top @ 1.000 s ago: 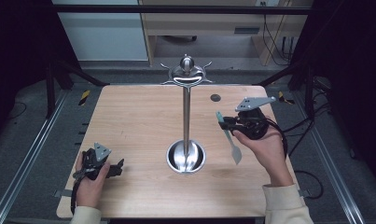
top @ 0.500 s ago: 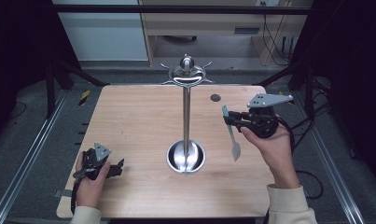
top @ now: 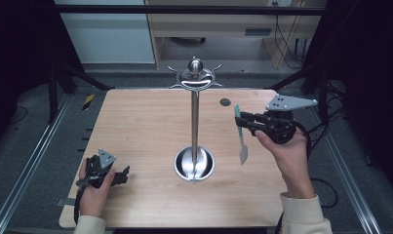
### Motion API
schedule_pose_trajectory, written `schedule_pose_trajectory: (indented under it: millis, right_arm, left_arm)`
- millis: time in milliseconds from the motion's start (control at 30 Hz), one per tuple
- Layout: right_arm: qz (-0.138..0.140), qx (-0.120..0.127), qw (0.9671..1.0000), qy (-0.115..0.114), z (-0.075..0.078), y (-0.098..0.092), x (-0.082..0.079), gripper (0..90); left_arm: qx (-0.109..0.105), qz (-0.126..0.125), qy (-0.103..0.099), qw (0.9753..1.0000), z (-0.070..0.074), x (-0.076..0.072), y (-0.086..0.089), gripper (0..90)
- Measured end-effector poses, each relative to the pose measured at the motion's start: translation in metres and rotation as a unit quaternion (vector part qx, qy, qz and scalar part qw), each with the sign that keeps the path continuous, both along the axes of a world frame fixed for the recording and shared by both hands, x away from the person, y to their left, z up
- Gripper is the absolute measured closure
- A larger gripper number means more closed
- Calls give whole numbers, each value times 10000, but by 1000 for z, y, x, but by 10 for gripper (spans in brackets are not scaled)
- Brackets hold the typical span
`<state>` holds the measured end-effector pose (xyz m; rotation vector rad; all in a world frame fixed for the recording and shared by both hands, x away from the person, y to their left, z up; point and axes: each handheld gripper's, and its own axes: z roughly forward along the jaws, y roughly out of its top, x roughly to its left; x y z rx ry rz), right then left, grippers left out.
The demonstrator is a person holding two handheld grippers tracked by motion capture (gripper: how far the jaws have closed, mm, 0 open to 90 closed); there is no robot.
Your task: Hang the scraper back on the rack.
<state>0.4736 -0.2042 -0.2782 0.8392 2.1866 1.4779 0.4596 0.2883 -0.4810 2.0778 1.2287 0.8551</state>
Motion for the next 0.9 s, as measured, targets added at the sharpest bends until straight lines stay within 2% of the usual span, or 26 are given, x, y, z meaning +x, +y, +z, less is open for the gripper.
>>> schedule_pose_trajectory:
  millis: [333, 500, 900]
  right_arm:
    - [48, 383, 9990, -240, 11, 0, -9, 744]
    - [49, 436, 9985, -335, 14, 1, -12, 743]
    - [147, 622, 9973, -373, 16, 4, -16, 743]
  left_arm:
    - [6, -8, 4, 10000, 0, 0, 0, 40]
    - [12, -11, 4, 10000, 0, 0, 0, 40]
    - [10, -16, -14, 10000, 0, 0, -1, 40]
